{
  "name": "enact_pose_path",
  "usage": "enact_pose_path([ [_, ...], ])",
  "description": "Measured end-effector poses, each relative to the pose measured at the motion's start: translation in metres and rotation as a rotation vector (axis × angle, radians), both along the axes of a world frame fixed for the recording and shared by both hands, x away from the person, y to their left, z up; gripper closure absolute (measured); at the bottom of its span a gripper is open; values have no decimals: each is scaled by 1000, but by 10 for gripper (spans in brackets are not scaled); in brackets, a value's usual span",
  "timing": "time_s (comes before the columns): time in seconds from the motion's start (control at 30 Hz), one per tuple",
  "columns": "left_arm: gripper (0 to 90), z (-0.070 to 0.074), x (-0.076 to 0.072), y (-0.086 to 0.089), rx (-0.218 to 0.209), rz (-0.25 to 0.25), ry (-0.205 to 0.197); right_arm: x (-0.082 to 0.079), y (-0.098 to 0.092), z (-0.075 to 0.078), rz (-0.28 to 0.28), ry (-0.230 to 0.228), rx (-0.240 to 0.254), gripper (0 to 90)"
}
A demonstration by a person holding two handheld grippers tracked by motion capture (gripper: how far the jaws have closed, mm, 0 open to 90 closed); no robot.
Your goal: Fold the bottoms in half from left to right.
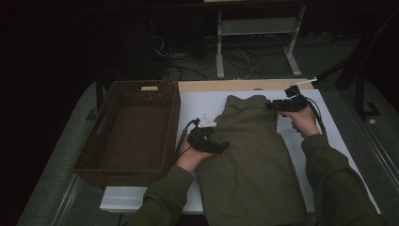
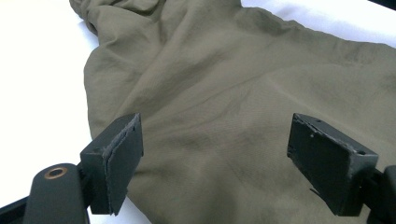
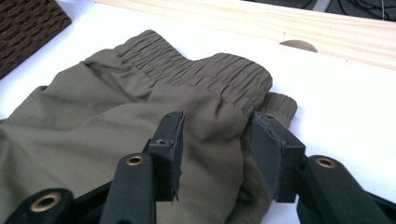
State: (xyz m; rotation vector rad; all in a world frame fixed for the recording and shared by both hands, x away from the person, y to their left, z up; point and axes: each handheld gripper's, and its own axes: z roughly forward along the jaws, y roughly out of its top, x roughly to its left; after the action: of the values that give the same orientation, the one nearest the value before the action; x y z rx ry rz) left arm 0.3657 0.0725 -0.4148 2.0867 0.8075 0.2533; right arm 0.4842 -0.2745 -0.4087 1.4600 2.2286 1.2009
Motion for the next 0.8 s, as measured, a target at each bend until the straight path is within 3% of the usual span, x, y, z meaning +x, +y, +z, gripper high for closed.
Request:
enact_pose_path([
  [0.2,176,0,0,1,-1,0,0,14,9,-10,-10,45,-14,479],
  [0.37,176,0,1,1,0,1,1,19,11,-21,-16,82,-24,490],
  [0.47,176,0,0,1,1,-1,2,20,13,-27,-4,106,-35,531],
  [0.57,175,0,0,0,4,-2,2,20,13,-29,-2,108,-36,633],
  [0.8,176,-1,0,-1,4,-3,2,18,14,-27,37,90,-52,837],
])
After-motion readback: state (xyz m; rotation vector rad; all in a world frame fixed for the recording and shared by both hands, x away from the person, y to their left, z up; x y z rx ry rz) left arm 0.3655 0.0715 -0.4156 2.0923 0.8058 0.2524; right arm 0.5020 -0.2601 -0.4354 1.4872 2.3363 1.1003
